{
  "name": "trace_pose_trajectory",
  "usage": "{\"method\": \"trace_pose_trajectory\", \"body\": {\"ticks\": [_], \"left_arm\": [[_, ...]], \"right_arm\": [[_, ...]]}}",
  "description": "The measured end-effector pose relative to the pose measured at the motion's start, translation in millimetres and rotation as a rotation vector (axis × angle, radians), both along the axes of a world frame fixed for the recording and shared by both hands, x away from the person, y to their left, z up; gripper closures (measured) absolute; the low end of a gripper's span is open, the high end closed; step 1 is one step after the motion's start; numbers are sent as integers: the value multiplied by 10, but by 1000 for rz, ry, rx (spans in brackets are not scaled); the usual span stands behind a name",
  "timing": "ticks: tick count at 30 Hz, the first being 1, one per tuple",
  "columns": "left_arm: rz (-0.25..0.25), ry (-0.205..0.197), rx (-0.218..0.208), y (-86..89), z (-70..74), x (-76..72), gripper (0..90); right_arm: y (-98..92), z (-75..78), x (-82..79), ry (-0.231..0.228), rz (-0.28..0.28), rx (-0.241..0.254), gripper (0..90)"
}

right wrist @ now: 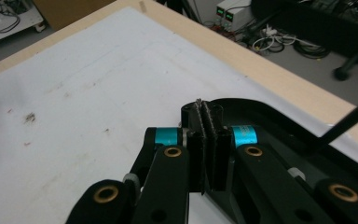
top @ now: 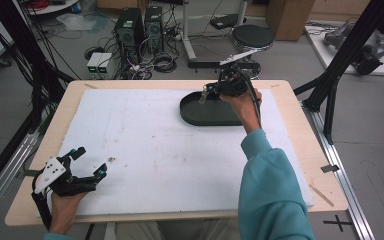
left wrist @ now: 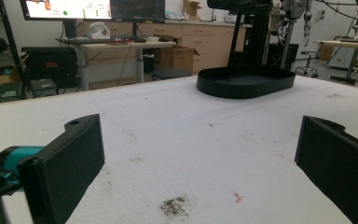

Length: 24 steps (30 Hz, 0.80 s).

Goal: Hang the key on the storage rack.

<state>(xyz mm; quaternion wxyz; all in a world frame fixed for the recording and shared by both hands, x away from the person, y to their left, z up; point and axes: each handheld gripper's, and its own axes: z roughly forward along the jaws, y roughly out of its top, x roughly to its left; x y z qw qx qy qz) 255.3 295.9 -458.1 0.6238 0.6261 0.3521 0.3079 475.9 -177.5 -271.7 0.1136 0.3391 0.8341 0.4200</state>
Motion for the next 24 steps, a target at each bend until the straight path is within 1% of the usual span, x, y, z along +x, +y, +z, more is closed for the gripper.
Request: {"method": "trace_pose_trajectory", "body": {"ticks": [2, 4, 6, 7, 10, 12, 19, 21, 24], "left_arm": [[0, 2, 1, 2, 0, 1, 17], [0, 1, 2, 3, 0, 1, 17], [0, 1, 1, 2, 0, 0, 17], [1, 0, 2, 1, 0, 1, 17], [0, 1, 1, 1, 0, 1, 17], [1, 0, 0, 0, 0, 2, 17], [0, 0, -1, 0, 0, 2, 17], [0, 1, -2, -1, 0, 1, 17], [0, 0, -1, 0, 0, 2, 17]], "right_arm": [[-67, 68, 48, -20, -12, 4, 890], [-88, 84, 72, -28, -14, 0, 890], [-119, 120, 109, -18, -27, -5, 890], [-130, 135, 128, -33, -31, -13, 890], [-163, 165, 183, -37, -42, -4, 890], [-174, 162, 217, -30, -57, -3, 890], [-227, 93, 325, -27, -103, 8, 890], [-227, 75, 352, -34, -114, 10, 890], [-212, 44, 386, -27, -136, 13, 890]]}}
